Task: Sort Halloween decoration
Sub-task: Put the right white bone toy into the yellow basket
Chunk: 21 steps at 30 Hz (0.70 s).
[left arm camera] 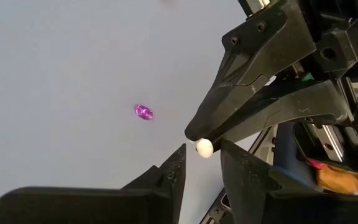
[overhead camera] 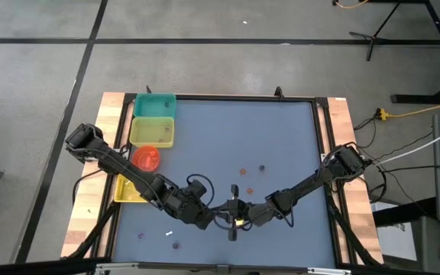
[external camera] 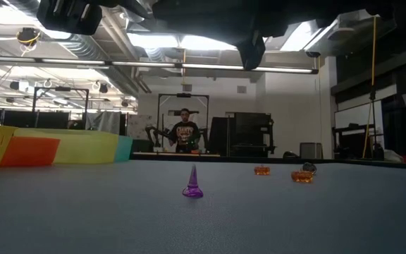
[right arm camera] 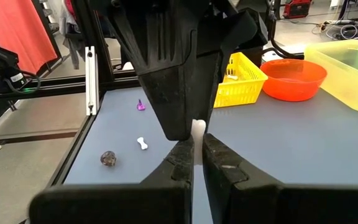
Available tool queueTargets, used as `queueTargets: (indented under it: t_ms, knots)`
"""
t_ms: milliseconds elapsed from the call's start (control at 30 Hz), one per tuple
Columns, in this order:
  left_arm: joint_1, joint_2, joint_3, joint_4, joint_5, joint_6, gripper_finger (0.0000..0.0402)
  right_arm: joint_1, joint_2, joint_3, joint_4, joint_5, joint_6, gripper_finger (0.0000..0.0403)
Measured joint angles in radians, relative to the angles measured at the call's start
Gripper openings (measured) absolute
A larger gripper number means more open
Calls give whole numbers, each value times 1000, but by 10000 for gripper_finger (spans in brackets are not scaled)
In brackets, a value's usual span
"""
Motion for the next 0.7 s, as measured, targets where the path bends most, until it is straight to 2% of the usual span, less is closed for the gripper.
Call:
queueTargets:
  t_ms: [700]
  knots:
    - [0, 0, -1, 43, -6, -4, 90, 0, 0, 0, 1, 0, 0, 19]
